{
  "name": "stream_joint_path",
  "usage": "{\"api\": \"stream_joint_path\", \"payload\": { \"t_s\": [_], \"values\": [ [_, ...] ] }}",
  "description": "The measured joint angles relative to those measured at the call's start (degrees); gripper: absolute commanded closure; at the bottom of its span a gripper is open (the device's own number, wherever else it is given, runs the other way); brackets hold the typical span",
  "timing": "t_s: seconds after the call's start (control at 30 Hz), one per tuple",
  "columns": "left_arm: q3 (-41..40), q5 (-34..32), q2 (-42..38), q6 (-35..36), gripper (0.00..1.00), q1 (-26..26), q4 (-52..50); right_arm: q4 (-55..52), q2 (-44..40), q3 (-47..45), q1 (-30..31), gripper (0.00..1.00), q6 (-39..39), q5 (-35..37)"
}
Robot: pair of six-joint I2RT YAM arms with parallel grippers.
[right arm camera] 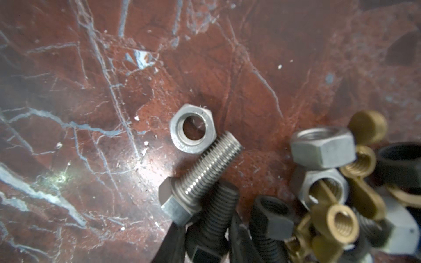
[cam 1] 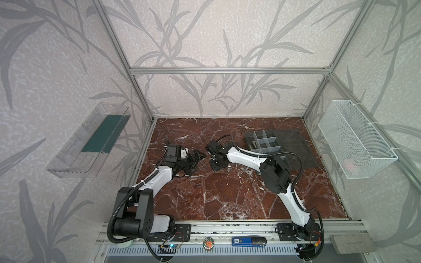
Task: Sort the screws and nuts into containers
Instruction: Pick up the screw from the center of the table, then place the screw into the container.
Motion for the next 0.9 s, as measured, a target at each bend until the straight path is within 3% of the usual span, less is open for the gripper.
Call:
{"api": "stream_joint_path", "payload": {
  "t_s": [0.2,0.47,0.67,0.9],
  "values": [
    [0.13,-0.11,-0.39,0.15,0.01,-0.37,-0.11,-1.6,-4.02,-3.54,0.02,0.81,-0.61,1.05],
    [3.56,-1.62,-0.66,1.73,0.01,-4.96,-0.79,-2.8,-20.04,-11.43,-1.36,0.81,-1.38,4.98],
    [6.82,-2.45,0.17,2.67,0.01,-9.46,-0.79,-3.17,-31.17,-20.35,-8.81,0.81,-2.23,7.76],
    [7.1,-3.17,1.84,2.69,0.01,-10.51,-0.74,-3.67,-36.13,-30.49,-18.67,0.81,-3.91,10.49]
  ]
}}
